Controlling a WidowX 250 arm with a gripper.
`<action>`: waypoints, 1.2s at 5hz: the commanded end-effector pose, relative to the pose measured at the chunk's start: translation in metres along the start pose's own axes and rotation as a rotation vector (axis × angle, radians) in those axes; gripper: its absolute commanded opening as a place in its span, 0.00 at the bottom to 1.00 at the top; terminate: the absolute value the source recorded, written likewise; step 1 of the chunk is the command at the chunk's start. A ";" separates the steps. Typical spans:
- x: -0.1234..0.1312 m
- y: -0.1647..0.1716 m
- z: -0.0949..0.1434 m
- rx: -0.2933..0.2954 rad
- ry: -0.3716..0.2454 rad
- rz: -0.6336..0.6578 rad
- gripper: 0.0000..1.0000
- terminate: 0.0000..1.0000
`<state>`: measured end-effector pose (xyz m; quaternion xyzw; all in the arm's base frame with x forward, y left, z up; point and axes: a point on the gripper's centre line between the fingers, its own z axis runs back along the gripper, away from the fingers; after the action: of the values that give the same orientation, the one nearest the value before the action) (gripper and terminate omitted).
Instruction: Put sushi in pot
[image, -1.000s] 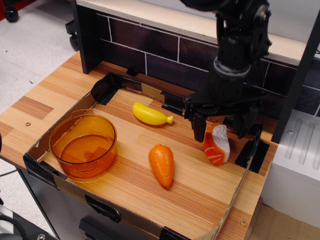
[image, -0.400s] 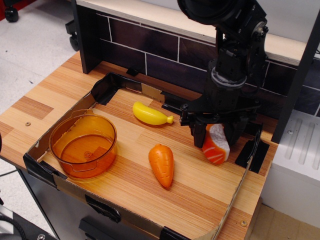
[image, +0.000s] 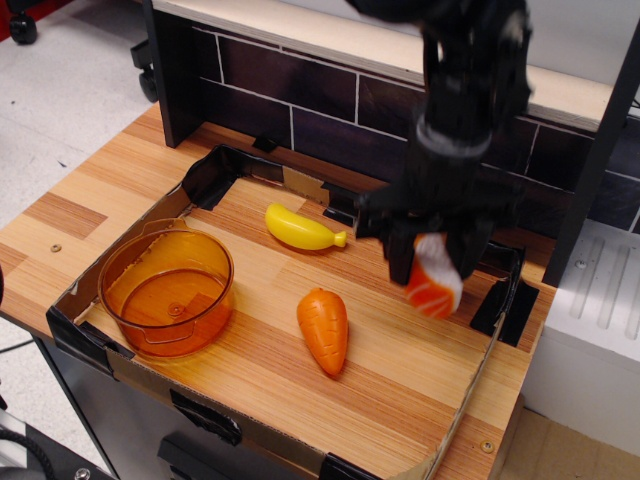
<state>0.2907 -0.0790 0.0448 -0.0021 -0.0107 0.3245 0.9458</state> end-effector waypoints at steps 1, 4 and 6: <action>-0.001 0.025 0.094 -0.166 -0.052 0.009 0.00 0.00; 0.020 0.146 0.087 -0.075 0.013 0.024 0.00 0.00; 0.048 0.178 0.063 -0.004 -0.036 0.068 0.00 0.00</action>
<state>0.2139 0.0857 0.0932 0.0029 -0.0122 0.3564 0.9343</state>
